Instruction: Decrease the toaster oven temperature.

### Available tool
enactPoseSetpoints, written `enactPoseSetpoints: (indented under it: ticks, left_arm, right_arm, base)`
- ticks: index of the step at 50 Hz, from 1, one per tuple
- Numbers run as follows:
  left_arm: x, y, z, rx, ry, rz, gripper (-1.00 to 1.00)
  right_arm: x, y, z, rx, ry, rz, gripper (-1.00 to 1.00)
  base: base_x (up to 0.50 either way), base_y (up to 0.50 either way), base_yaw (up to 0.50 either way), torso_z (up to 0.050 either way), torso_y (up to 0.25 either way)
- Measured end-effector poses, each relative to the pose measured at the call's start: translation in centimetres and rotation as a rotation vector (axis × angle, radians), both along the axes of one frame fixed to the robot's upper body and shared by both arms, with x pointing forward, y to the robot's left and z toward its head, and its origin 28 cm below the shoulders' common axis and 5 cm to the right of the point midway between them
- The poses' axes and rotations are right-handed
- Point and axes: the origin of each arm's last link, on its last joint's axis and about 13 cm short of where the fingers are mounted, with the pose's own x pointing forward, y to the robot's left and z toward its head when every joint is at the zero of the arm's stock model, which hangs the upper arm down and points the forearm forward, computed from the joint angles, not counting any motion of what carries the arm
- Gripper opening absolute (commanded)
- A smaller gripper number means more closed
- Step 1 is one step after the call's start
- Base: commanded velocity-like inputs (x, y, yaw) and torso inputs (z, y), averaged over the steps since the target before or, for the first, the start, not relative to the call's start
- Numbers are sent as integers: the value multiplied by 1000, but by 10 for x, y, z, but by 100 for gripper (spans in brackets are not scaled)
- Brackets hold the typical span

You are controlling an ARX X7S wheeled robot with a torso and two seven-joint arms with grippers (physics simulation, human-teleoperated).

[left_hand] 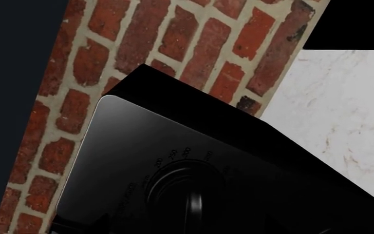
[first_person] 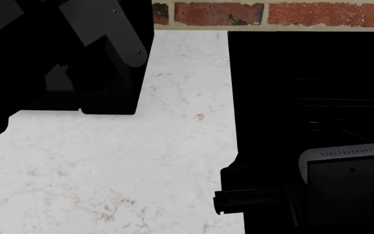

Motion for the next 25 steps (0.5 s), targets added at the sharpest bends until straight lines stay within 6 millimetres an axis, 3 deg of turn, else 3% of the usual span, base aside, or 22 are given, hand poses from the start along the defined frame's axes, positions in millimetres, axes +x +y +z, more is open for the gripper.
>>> enactPoseSetpoints:
  ticks: [25]
  left_arm:
    - [9, 2, 2, -4, -7, 8, 100]
  right_arm:
    - [1, -1, -2, 3, 4, 3, 100]
  base:
    - [0, 0, 0, 0, 0]
